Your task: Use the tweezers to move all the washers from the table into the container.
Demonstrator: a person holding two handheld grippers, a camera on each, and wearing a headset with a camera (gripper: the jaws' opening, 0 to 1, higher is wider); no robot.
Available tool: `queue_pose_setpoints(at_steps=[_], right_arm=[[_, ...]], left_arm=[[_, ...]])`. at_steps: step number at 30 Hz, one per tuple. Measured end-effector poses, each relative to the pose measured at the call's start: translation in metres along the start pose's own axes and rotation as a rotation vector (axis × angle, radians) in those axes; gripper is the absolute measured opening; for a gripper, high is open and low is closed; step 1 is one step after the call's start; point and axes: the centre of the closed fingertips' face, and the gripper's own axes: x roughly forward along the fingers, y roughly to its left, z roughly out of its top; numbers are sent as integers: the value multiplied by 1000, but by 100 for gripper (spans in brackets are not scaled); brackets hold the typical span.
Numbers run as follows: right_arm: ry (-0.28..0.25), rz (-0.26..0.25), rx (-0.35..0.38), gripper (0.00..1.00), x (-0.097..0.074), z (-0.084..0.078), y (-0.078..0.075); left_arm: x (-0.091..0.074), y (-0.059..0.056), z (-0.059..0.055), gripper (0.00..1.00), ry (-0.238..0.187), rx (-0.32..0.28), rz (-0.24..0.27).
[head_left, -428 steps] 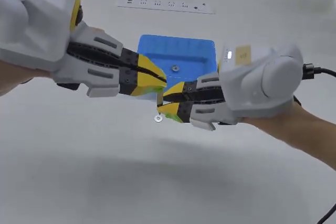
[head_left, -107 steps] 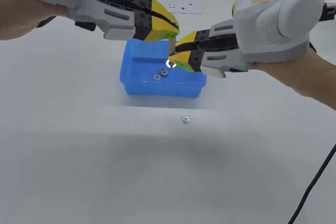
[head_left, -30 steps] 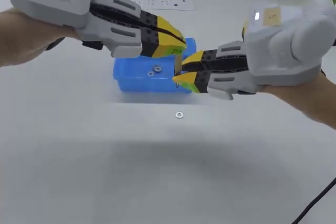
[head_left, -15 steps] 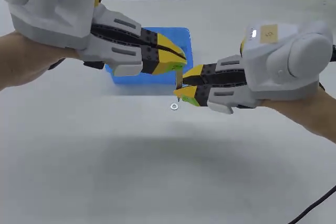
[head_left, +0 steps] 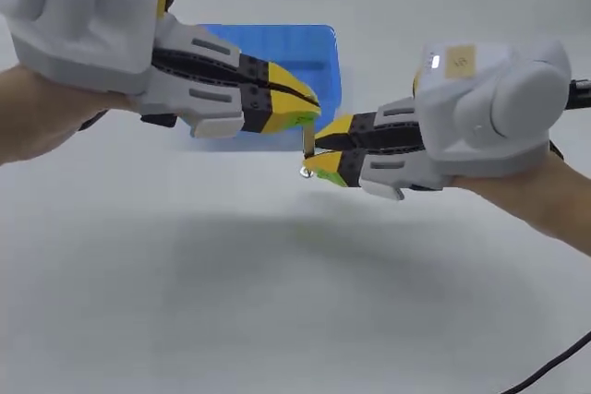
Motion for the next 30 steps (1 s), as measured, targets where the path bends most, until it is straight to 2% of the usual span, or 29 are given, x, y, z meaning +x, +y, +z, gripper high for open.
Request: queue_pose_setpoints(at_steps=[9, 20, 30], right_arm=[[18, -4, 7, 13, 4, -10, -3], [21, -2, 23, 13, 7, -13, -4], [29, 11, 19, 13, 8, -14, 0]], left_arm=[[5, 2, -10, 5, 11, -4, -15], [7, 5, -13, 5, 16, 12, -13], [6, 3, -17, 5, 26, 8, -26]])
